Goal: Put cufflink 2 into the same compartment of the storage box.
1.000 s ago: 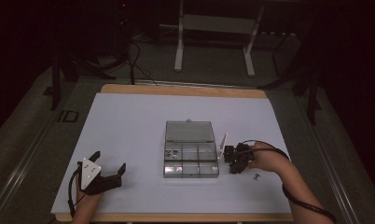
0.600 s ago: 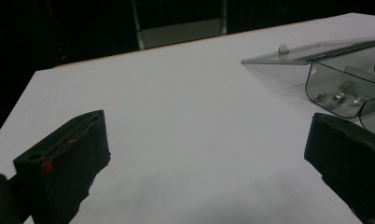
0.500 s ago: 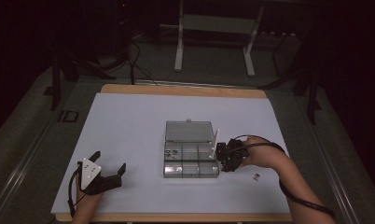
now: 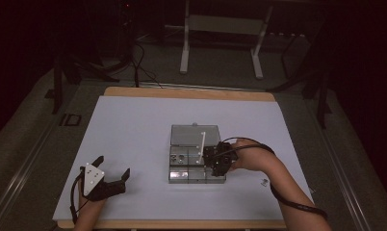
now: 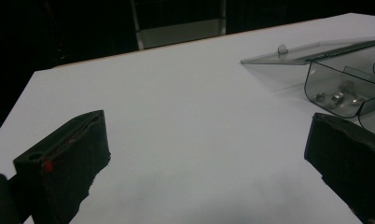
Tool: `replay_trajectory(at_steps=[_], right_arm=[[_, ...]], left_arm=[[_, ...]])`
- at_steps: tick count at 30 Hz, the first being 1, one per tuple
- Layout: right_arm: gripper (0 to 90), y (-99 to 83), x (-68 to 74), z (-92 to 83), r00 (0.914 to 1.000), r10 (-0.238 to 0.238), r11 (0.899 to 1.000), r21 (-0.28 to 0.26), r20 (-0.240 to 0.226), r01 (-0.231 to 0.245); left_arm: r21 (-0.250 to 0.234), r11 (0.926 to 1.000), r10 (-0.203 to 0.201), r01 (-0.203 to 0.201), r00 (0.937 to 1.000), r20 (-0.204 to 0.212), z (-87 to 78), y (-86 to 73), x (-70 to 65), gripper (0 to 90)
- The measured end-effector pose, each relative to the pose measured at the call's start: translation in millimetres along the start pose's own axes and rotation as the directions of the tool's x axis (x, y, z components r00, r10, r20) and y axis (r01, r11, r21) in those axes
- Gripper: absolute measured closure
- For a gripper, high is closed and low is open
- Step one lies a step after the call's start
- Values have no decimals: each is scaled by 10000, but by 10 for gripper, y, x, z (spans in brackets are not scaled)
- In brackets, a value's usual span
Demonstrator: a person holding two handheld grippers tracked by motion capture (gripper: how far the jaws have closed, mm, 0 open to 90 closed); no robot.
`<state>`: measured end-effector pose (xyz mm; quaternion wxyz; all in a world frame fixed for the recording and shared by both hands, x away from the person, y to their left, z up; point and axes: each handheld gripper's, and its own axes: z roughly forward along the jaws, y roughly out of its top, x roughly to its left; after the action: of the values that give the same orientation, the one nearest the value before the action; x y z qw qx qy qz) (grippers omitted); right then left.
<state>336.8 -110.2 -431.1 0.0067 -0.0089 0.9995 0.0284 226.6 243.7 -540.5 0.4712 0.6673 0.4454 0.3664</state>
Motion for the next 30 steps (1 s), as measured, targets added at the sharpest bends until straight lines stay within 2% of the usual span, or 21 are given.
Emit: replay_trajectory(at_steps=[8, 11, 13, 18, 23, 25, 27, 29, 30], right_arm=[[707, 296, -6, 46, 9998, -176, 9998, -88, 17, 176], [707, 326, -10, 54, 9999, -161, 9998, -105, 25, 162], [706, 440, -1, 80, 9992, -411, 9987, -306, 1, 411], [706, 570, 9, 108, 9984, -558, 9959, -717, -30, 555], [706, 665, 4, 130, 9972, -750, 9875, -1389, 45, 748], [707, 692, 2, 135, 9961, -873, 9797, -1799, 135, 883], [707, 705, -3, 136, 9949, -982, 9673, -2326, 245, 1012], [707, 710, -22, 145, 9970, -709, 9608, -2665, 311, 766], [707, 710, -22, 145, 9970, -709, 9608, -2665, 311, 766]], left_arm=[[-15, 10000, -1, 1, 10000, 21, -1, -1, 3, 9], [-18, 10000, 1, -1, 10000, 25, -2, -1, 3, 9], [-20, 10000, -2, 2, 10000, 32, -3, -1, 2, 9], [-27, 10000, -3, 3, 10000, 21, -3, -1, 1, 9], [-20, 10000, 1, -1, 10000, 17, -3, -1, 3, 9], [-23, 10000, -1, 1, 10000, 15, -3, -1, 5, 9], [-32, 10000, 7, -7, 10000, 16, -4, -1, 3, 9], [-25, 10000, 1, -1, 10000, 23, -4, -1, 3, 9], [-25, 10000, 1, -1, 10000, 23, -4, -1, 3, 9]])
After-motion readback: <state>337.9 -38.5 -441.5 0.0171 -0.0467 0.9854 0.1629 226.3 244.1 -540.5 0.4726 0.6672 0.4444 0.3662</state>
